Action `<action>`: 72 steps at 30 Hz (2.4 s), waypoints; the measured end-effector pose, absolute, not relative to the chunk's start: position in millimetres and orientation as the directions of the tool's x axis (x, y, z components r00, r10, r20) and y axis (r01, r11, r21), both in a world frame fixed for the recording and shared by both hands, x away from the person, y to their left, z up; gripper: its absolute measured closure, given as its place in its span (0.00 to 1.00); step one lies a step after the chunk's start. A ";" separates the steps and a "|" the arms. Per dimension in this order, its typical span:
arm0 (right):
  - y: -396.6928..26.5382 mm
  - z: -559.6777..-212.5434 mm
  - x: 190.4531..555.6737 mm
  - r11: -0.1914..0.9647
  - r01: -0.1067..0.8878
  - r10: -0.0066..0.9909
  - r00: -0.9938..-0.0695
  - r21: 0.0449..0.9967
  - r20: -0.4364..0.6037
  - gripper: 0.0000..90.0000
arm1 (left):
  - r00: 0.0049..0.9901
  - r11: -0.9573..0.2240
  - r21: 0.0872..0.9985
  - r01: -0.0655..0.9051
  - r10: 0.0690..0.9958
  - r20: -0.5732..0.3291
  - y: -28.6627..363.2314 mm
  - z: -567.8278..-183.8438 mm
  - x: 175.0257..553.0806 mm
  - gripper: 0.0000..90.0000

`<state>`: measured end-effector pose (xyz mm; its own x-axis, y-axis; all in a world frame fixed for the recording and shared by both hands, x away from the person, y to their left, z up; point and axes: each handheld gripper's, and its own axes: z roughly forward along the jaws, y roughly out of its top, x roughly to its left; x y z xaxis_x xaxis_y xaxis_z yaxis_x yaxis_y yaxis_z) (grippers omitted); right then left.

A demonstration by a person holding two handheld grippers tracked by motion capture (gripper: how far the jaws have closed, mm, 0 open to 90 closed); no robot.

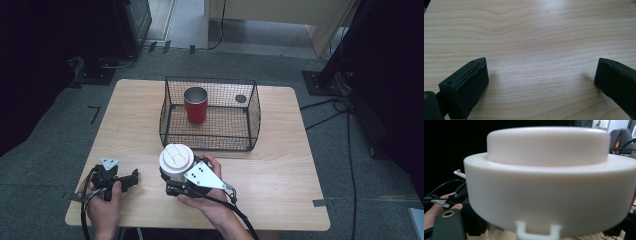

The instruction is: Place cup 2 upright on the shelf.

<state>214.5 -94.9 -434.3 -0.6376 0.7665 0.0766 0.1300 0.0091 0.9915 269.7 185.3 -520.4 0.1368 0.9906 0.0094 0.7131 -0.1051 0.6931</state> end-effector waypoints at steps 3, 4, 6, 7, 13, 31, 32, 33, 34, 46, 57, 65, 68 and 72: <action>-98.7 -431.8 217.4 0.016 0.127 0.779 -0.623 0.992 0.067 0.18 | 0.137 -0.105 0.693 0.713 0.990 0.009 185.3 -520.3 269.7 0.00; -100.0 -430.7 218.2 0.017 0.124 0.783 -0.619 0.992 0.063 0.18 | 0.137 -0.106 0.693 0.713 0.990 0.010 185.3 -520.3 269.8 0.00; -102.9 -427.5 220.1 0.016 0.115 0.790 -0.610 0.993 0.058 0.18 | 0.137 -0.105 0.693 0.713 0.991 0.010 185.3 -520.3 269.7 0.00; -104.3 -425.5 221.0 0.015 0.113 0.793 -0.606 0.994 0.057 0.18 | 0.137 -0.106 0.693 0.714 0.991 0.010 185.3 -520.3 269.7 0.00; -114.2 -412.8 228.0 -0.005 0.104 0.807 -0.586 0.995 0.065 0.17 | 0.137 -0.105 0.693 0.713 0.991 0.010 185.3 -520.3 269.7 0.00; -145.0 -389.6 259.0 -0.020 0.074 0.865 -0.499 0.997 0.055 0.17 | 0.137 -0.106 0.692 0.714 0.991 0.010 185.3 -520.2 269.7 0.00; -146.7 -388.8 261.0 -0.019 0.073 0.868 -0.495 0.997 0.053 0.17 | 0.137 -0.106 0.692 0.714 0.990 0.010 185.3 -520.2 269.7 0.00; -147.9 -388.1 262.2 -0.022 0.075 0.870 -0.490 0.997 0.056 0.17 | 0.137 -0.106 0.692 0.714 0.991 0.010 185.3 -520.3 269.7 0.00; -149.4 -387.2 263.9 -0.026 0.077 0.873 -0.484 0.997 0.061 0.17 | 0.137 -0.106 0.692 0.714 0.990 0.010 185.4 -520.2 269.7 0.00; -166.1 -377.5 283.9 -0.032 0.060 0.902 -0.428 0.998 0.055 0.17 | 0.137 -0.106 0.692 0.714 0.991 0.010 185.3 -520.2 269.7 0.00; -179.1 -375.0 301.7 -0.061 0.068 0.923 -0.375 0.996 0.082 0.17 | 0.137 -0.106 0.692 0.714 0.990 0.010 185.3 -520.2 269.7 0.00; -185.6 -359.4 318.9 -0.096 0.049 0.930 -0.352 0.994 0.107 0.17 | 0.137 -0.106 0.692 0.714 0.991 0.010 185.3 -520.2 269.7 0.00; -186.1 -357.0 326.3 -0.095 0.044 0.935 -0.340 0.995 0.104 0.17 | 0.136 -0.105 0.693 0.714 0.991 0.010 185.3 -520.3 269.7 0.00; -187.1 -359.6 337.3 -0.089 0.055 0.943 -0.318 0.994 0.102 0.17 | 0.136 -0.105 0.693 0.714 0.991 0.010 185.3 -520.3 269.7 0.00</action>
<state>337.3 -187.1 -359.6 -0.3180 0.9426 0.1020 0.0554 -0.0889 0.9945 269.7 185.3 -520.3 0.1362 0.9906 0.0096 0.7137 -0.1048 0.6926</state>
